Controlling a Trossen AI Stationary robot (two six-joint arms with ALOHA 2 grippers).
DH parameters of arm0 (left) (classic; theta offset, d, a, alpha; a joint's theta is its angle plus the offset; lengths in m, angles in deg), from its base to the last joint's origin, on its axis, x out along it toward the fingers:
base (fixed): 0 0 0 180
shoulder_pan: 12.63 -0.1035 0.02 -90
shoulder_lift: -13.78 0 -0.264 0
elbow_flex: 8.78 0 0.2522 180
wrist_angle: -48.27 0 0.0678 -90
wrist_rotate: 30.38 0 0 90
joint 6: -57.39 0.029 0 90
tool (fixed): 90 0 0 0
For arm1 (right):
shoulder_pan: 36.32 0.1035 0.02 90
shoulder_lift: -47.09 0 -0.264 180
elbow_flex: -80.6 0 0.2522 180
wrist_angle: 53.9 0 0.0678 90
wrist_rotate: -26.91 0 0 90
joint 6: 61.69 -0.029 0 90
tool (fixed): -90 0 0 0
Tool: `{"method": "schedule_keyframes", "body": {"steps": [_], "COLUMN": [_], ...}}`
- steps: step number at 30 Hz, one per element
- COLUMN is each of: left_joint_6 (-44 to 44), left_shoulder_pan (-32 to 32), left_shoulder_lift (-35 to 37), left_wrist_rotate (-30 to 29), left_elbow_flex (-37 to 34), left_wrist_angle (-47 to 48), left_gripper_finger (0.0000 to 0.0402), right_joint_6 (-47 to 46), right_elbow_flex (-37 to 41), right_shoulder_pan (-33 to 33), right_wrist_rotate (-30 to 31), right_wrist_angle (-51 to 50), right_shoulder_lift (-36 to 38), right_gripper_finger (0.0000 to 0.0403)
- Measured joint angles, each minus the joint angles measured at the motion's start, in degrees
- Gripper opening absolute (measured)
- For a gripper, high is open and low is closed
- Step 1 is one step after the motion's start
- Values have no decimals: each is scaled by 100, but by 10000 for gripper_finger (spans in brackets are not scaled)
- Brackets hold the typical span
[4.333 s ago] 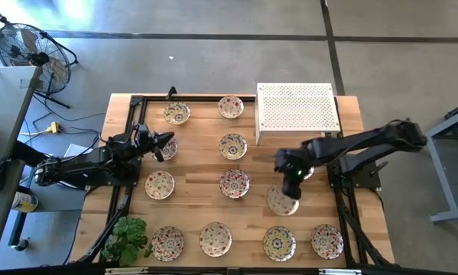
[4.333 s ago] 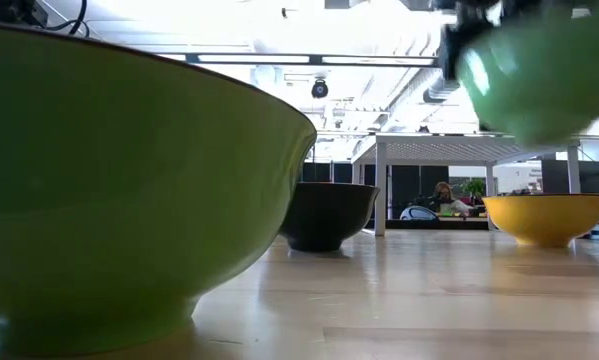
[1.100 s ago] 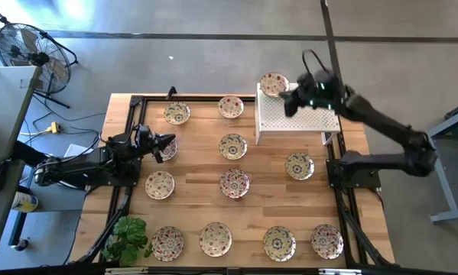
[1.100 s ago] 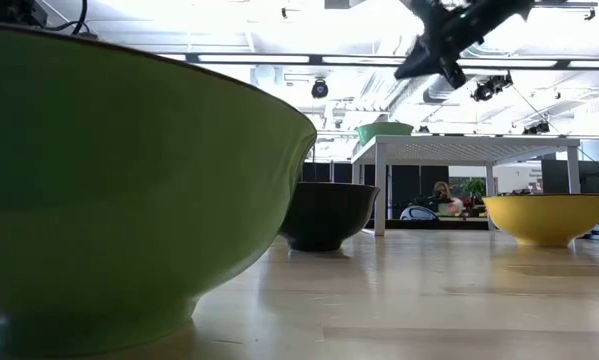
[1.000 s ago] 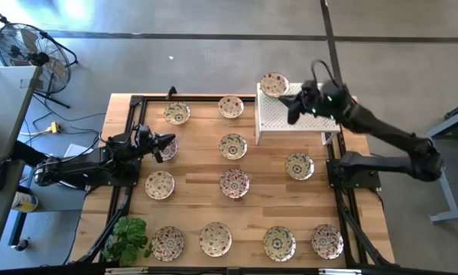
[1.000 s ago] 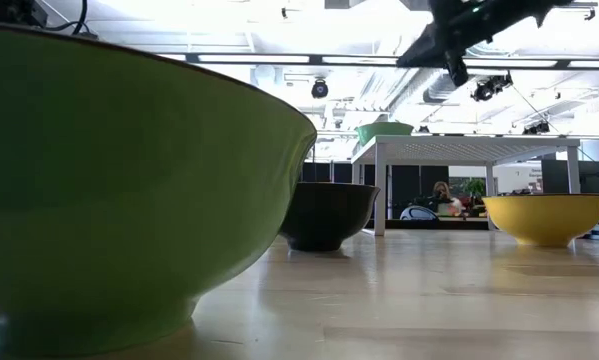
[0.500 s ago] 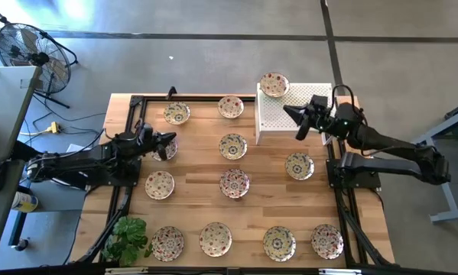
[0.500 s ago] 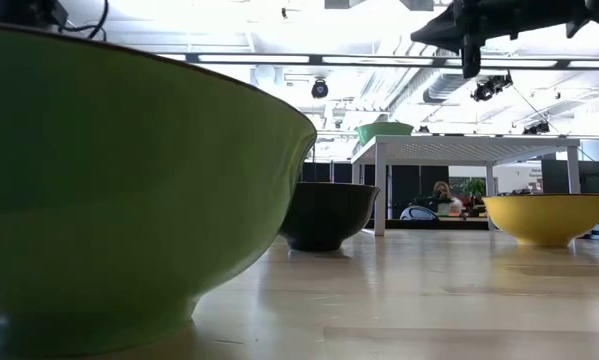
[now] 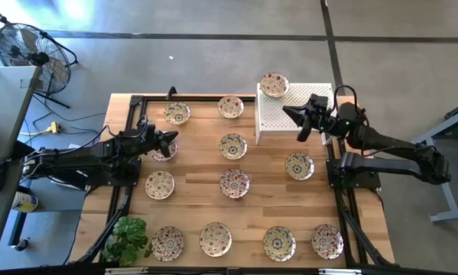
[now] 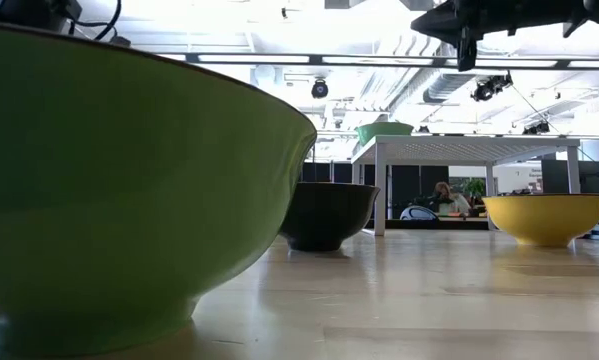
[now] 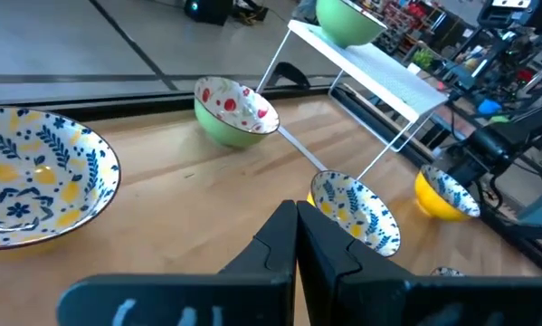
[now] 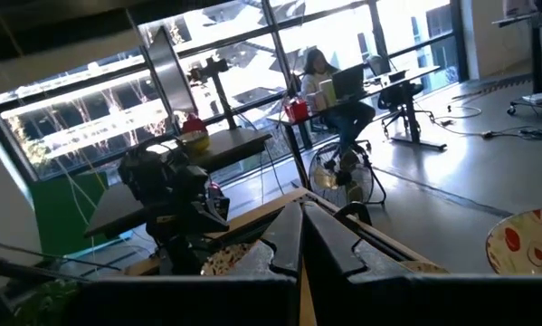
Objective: Pick & Place Mini bowls
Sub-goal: Put the yellow patterned bowl on the shelf
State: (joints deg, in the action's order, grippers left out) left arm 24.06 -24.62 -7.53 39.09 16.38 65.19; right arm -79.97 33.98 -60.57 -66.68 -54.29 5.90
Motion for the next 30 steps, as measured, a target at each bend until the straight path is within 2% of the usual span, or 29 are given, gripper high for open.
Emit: {"method": "schedule_keyframes", "body": {"steps": [6,12,17,20,27,30], "left_joint_6": [-115,-588,-432,-403,0,57], "left_shoulder_pan": [0,0,0,0,0,0], "left_shoulder_lift": [10,6,19,19,-38,-52], "left_wrist_rotate": [-56,506,506,556,1106,1278], "left_elbow_flex": [2,2,5,11,11,11], "left_wrist_angle": [-30,0,-180,-221,36,85], "left_gripper_finger": [0,0,0,0,0,0], "right_joint_6": [468,351,506,246,-368,-427], "right_elbow_flex": [0,-9,-9,-9,-10,-259], "right_shoulder_pan": [-21,-206,-140,-62,477,770], "right_wrist_rotate": [-381,-567,160,590,1199,1496], "right_wrist_angle": [-44,-106,-196,-192,-219,-872], "right_shoulder_lift": [8,39,-34,-70,-85,-121], "right_gripper_finger": [0,0,0,0,0,0]}}
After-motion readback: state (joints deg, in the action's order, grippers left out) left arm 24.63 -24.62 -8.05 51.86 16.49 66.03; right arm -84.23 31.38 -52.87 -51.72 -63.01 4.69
